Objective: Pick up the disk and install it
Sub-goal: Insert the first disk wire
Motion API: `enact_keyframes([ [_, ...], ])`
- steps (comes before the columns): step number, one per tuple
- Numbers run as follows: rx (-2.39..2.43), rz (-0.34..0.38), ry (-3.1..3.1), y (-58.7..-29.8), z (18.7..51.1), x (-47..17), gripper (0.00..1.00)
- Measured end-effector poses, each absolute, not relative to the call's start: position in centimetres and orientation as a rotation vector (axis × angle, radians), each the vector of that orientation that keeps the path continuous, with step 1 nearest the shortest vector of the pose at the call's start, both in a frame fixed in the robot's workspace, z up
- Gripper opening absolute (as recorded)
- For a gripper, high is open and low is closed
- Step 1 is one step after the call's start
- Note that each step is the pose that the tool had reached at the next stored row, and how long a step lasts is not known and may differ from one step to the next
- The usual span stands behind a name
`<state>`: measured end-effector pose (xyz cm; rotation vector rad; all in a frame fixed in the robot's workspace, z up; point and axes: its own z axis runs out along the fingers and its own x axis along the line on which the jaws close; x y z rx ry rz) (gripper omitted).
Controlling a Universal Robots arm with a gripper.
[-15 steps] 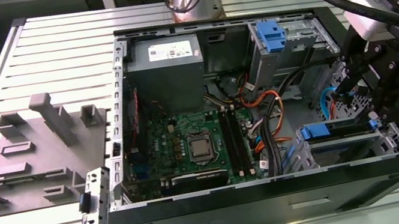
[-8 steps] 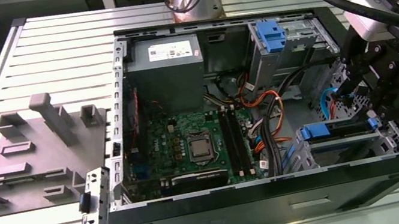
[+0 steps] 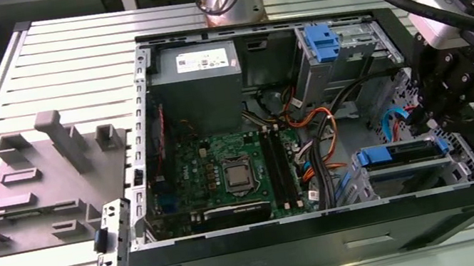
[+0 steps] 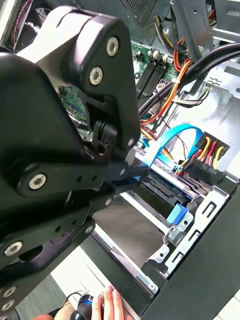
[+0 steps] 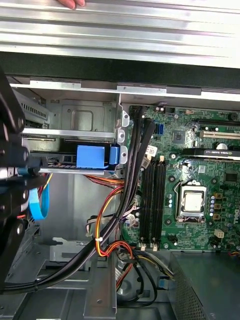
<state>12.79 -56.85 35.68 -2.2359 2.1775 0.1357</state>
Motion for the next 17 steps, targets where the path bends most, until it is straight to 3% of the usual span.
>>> enact_keyframes([
  [1,-2.236,0.136,2.177,-56.85,35.68,12.79,0.18],
  [3,-2.236,0.136,2.177,-56.85,35.68,12.79,0.16],
  [17,-2.236,0.136,2.177,-57.07,35.67,12.79,0.16],
])
